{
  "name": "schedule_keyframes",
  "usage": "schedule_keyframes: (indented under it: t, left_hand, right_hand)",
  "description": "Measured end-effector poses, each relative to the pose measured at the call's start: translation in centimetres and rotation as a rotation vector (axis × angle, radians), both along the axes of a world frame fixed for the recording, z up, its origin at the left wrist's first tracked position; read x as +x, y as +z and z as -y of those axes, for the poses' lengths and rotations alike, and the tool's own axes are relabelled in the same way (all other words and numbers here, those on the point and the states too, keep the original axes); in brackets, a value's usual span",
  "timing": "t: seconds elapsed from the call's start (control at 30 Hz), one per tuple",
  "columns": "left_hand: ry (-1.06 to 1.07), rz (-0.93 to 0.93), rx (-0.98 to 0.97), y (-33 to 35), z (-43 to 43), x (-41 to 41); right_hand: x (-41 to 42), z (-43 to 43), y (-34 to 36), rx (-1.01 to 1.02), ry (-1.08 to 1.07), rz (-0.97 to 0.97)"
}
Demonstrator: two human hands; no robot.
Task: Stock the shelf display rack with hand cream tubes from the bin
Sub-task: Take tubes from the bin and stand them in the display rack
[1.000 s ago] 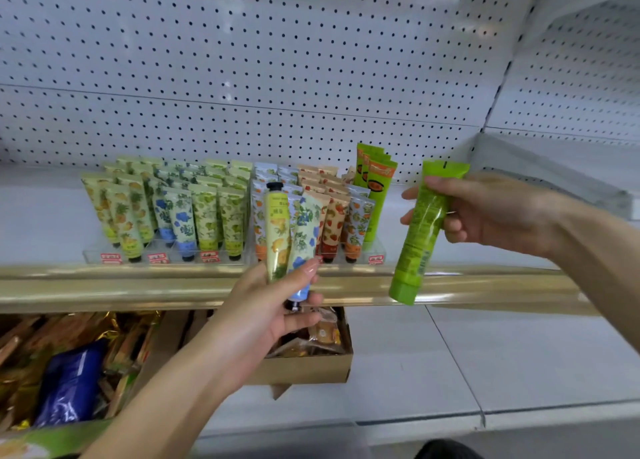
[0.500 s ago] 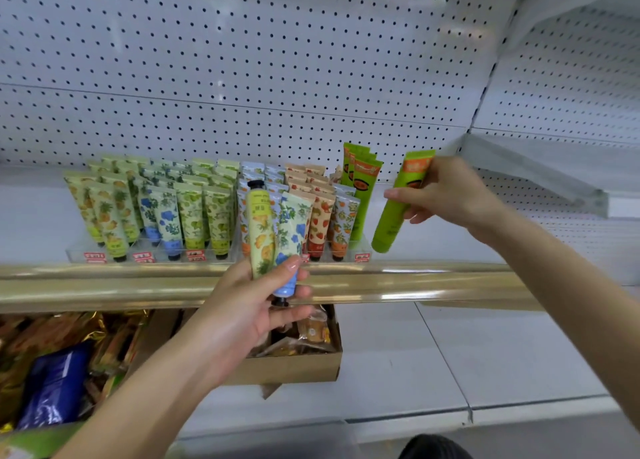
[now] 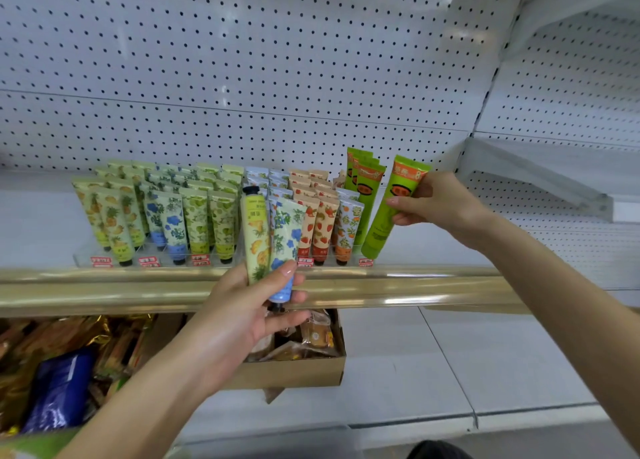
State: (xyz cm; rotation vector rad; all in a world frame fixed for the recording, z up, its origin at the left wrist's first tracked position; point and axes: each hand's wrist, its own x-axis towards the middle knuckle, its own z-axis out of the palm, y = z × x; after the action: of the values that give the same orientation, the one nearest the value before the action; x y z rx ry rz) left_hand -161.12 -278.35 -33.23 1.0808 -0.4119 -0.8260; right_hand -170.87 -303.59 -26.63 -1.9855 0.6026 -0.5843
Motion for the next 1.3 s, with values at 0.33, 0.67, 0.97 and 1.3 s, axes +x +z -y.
schedule_keyframes:
  t: [0.33, 0.67, 0.97, 1.3]
  left_hand:
    - [0.008, -0.007, 0.012, -0.1, 0.5, -0.3]
    - [0.015, -0.014, 0.020, -0.4, 0.2, 0.1]
    - [0.034, -0.015, 0.031, -0.8, 0.0, 0.7]
    - [0.025, -0.016, 0.026, -1.0, 0.2, 1.0]
  right_hand:
    - [1.0, 0.1, 0.2, -0.058, 0.058, -0.057]
    - [1.8, 0.0, 0.0, -0.150, 0.033, -0.064]
    - [2.2, 0.2, -0.4, -0.201, 0.010, -0.108]
    - [2.3, 0.0, -0.9, -0.098, 0.089, -0.174]
